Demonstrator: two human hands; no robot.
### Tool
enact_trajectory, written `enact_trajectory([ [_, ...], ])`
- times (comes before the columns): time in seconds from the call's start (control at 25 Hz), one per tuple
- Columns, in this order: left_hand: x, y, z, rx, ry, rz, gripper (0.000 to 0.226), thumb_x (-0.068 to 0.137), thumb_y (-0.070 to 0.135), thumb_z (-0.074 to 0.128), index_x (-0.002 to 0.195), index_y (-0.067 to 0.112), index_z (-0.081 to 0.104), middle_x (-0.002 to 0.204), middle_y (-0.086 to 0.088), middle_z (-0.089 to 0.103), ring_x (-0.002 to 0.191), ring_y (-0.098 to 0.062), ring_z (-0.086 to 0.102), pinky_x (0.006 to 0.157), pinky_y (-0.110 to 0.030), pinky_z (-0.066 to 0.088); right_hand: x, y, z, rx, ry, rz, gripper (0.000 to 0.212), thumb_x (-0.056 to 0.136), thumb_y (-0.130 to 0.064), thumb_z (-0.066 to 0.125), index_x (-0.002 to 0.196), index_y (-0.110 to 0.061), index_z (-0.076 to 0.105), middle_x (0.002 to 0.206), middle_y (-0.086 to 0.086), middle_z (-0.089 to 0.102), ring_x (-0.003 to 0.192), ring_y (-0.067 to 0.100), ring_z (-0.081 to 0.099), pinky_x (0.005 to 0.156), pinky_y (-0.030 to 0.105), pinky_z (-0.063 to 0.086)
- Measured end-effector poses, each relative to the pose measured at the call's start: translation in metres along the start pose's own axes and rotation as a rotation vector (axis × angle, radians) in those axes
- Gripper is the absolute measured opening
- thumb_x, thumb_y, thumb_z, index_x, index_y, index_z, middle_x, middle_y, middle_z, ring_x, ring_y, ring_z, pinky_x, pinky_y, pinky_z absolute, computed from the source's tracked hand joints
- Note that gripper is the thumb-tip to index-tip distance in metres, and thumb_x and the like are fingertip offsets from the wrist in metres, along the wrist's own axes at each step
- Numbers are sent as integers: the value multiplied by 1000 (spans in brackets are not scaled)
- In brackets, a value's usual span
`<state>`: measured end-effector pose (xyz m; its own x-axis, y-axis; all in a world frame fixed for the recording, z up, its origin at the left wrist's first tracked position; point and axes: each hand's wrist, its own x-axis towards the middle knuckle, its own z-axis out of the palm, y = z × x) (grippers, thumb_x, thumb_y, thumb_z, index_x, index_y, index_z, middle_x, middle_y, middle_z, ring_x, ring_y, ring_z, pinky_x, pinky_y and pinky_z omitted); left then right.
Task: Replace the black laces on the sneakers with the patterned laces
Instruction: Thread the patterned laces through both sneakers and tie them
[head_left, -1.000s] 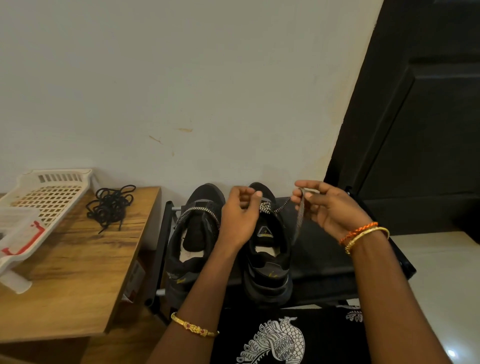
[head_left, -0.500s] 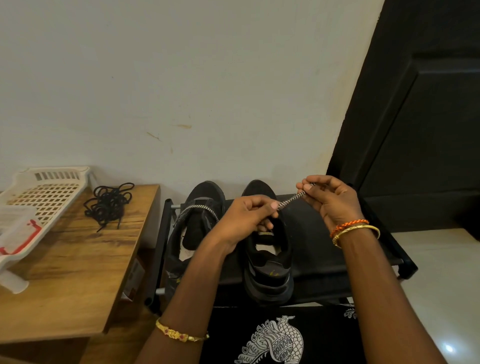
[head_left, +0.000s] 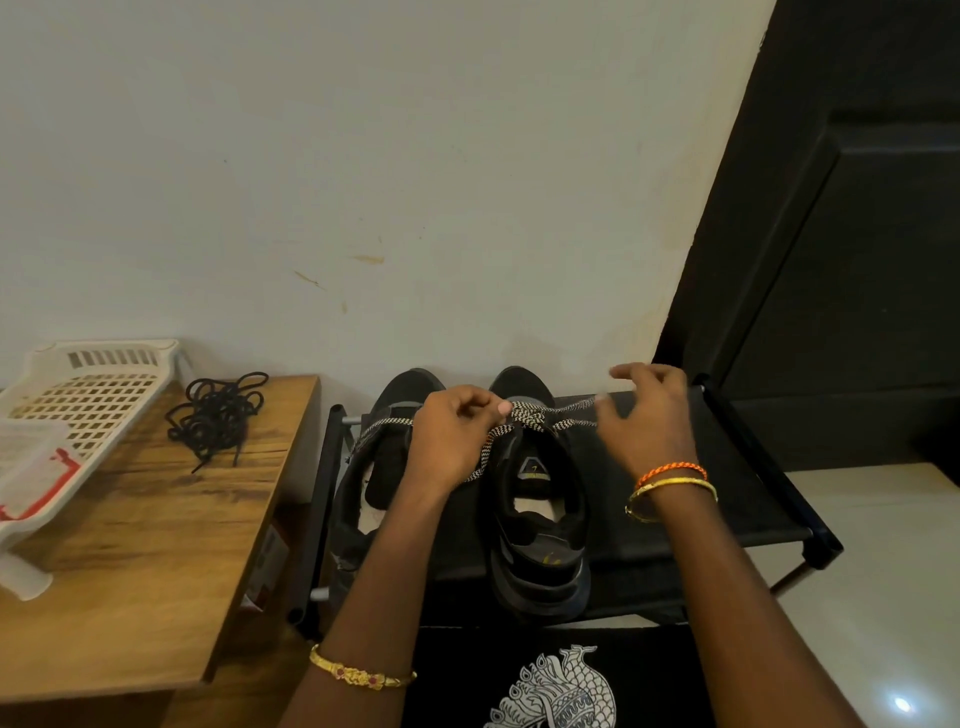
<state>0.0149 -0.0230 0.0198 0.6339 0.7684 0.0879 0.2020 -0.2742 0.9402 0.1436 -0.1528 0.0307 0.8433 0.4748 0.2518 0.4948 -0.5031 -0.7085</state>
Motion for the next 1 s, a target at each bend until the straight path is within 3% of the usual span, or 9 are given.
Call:
enact_trajectory([
  [0.08,1,1,3,-6,-66,47,6,88,19,67,85,16,71,75,6,67,65,4,57,68,-15,44,-5,-11,3,129,-224,-212,28,87,-19,65,115,-18,63,121,1,57,112,14,53,95,27,44],
  [0.16,2,2,5,-4,-91,60,7,87,20,68,88,14,72,81,2,69,74,-3,61,74,-17,47,-9,-20,8,211,-355,-289,20,87,-17,65,107,-19,68,102,-5,68,99,8,61,87,19,49],
  [0.32,2,-1,10,31,-92,-44,13,88,26,67,93,14,71,84,-2,68,81,-15,64,76,-25,51,-3,-16,11,226,-293,-223,11,86,-12,66,93,-17,73,79,-15,64,78,-5,59,72,4,47],
  [0.4,-1,-5,14,263,-139,-88,23,86,33,68,100,14,68,90,0,68,88,-16,64,76,-25,49,2,-9,11,252,-216,-138,11,86,-10,67,95,-13,72,80,-9,65,76,-5,57,68,2,45],
  [0.48,-3,-8,19,483,-181,-66,30,85,32,68,109,14,67,100,0,68,95,-16,63,82,-28,49,6,-4,11,286,-153,-66,12,86,-10,66,97,-12,72,82,-5,65,76,-4,57,62,2,43],
  [0.64,-2,-7,19,535,-143,-7,26,85,24,66,109,14,71,101,-6,72,91,-18,65,85,-30,52,7,-1,16,305,-171,8,13,87,-11,65,98,-13,71,85,-3,65,78,1,57,64,9,42],
  [0.8,-1,-11,15,438,-137,-9,31,86,21,69,116,16,69,106,-4,72,94,-16,66,92,-31,52,9,0,20,317,-202,74,10,87,-12,65,95,-13,71,84,-1,65,80,10,59,65,14,45],
  [0.92,4,-18,8,97,-141,-239,27,84,12,71,110,11,71,99,-7,72,87,-18,69,76,-35,59,10,0,24,331,-243,136,3,86,-14,66,86,-16,69,76,0,64,76,14,60,68,23,51],
  [1.0,5,-17,4,-109,-151,-400,23,84,7,70,107,8,70,94,-8,72,83,-17,69,68,-31,59,8,-2,28,287,-296,143,4,87,-17,66,85,-15,69,76,1,63,75,14,59,65,20,49],
])
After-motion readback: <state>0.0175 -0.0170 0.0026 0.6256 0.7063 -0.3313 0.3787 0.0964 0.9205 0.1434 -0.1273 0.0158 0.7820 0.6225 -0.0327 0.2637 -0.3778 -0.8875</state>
